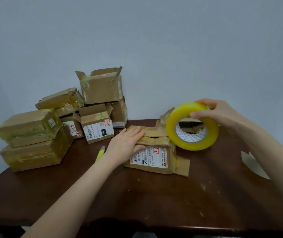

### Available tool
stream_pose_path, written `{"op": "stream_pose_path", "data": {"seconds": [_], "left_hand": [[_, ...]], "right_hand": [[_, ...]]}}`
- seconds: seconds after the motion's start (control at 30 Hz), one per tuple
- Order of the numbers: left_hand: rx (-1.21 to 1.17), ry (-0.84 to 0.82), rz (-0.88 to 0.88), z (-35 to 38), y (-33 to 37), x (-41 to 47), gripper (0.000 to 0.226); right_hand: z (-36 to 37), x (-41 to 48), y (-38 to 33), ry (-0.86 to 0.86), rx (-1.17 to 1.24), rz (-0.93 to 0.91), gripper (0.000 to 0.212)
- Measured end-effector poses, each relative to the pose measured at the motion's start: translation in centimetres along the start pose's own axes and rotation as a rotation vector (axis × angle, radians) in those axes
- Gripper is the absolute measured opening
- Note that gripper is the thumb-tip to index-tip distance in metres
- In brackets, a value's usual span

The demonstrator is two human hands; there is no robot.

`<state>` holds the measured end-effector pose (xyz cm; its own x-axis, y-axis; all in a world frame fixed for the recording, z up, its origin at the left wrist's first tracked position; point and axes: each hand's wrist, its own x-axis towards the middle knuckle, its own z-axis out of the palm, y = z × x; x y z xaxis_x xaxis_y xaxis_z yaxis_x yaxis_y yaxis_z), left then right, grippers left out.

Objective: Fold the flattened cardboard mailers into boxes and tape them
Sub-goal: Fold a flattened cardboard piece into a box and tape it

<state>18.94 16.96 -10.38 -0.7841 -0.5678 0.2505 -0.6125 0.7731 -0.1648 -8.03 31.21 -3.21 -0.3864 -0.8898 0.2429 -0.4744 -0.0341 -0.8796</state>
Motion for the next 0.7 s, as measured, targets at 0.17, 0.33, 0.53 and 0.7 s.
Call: {"op": "stream_pose_path", "data": {"seconds": [0.17, 0.33, 0.53, 0.7], "left_hand": [[0.067, -0.070, -0.059, -0.9, 1.2, 0.1, 0.083], [-0.060, -0.113, 0.031, -1.7, 5.5, 1.2, 0.084], [-0.143, 0.007, 0.056, -0.6, 5.9, 2.1, 0.064], [-0.114, 0.102, 0.073, -0.3, 6.2, 1.4, 0.063]], "right_hand": [[0.1, -1.0, 2.1, -0.001, 0.038, 0.000, 0.062], [0.2, -1.9, 2.2, 0.013, 0.077, -0.011, 0.056], [-0.1, -3.1, 2.3, 0.004, 0.171, -0.011, 0.044], [0.5, -3.9, 2.0, 0.033, 0.273, -0.001, 0.044]]}}
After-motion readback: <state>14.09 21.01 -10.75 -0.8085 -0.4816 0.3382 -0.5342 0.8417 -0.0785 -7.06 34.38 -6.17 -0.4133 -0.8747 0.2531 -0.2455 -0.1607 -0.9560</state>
